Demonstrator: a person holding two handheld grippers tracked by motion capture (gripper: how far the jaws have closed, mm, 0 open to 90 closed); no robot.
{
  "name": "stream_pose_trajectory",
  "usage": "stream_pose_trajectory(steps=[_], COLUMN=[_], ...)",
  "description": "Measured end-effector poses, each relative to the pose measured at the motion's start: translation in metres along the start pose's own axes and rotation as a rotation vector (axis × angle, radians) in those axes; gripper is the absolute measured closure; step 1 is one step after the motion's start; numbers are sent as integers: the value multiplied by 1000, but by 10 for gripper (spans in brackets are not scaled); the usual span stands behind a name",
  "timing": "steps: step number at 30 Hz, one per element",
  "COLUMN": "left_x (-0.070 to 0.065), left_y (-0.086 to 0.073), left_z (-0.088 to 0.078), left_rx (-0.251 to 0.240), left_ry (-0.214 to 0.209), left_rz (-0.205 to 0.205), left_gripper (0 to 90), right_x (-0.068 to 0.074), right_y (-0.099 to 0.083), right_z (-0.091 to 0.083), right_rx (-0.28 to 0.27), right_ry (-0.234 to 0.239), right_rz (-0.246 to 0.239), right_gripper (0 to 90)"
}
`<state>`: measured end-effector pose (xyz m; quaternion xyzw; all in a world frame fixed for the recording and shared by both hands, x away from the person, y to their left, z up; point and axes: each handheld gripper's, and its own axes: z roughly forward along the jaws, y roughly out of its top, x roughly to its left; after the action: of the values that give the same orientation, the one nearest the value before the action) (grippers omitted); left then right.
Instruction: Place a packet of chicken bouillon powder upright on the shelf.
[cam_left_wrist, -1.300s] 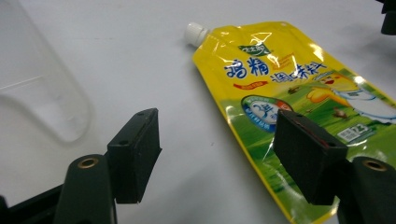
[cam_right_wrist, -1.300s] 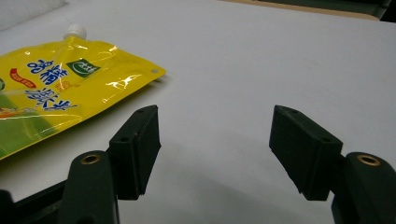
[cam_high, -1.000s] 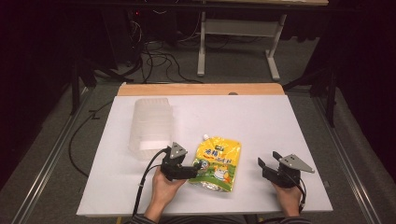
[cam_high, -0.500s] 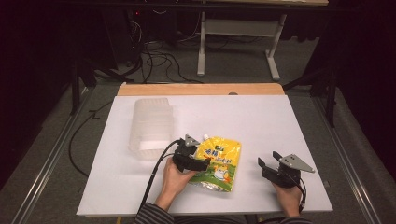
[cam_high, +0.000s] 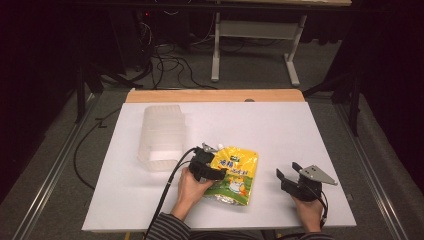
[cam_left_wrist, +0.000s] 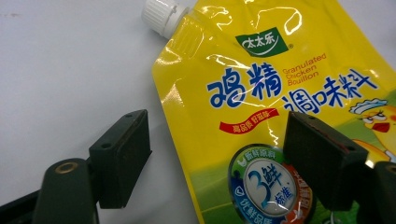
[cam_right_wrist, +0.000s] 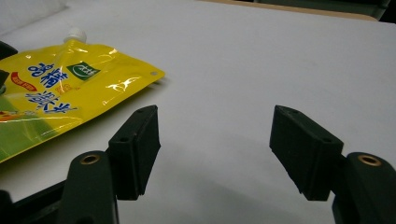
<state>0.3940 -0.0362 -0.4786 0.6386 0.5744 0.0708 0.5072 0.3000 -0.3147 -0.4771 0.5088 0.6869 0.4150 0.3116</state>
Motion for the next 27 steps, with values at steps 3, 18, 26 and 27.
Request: stream_pose_trajectory(steps=[3,18,26,27], left_x=[-3,-8,-13,-13], left_y=[-4,-9,-12,-12], left_z=[1,-3,-6,-6], left_rx=[-10,-3,17,17], left_ry=[20,12,-28,-28], left_rz=[35,97,102,102], left_gripper=[239,582,787,805], right_x=[0,0,1,1], right_y=[0,0,0,0], right_z=[0,0,1,1], right_rx=[2,5,9,9], right_ry=[-1,-8,-6,-6], right_rz=[-7,-4,-1,-1], right_gripper=[337,337,337,337])
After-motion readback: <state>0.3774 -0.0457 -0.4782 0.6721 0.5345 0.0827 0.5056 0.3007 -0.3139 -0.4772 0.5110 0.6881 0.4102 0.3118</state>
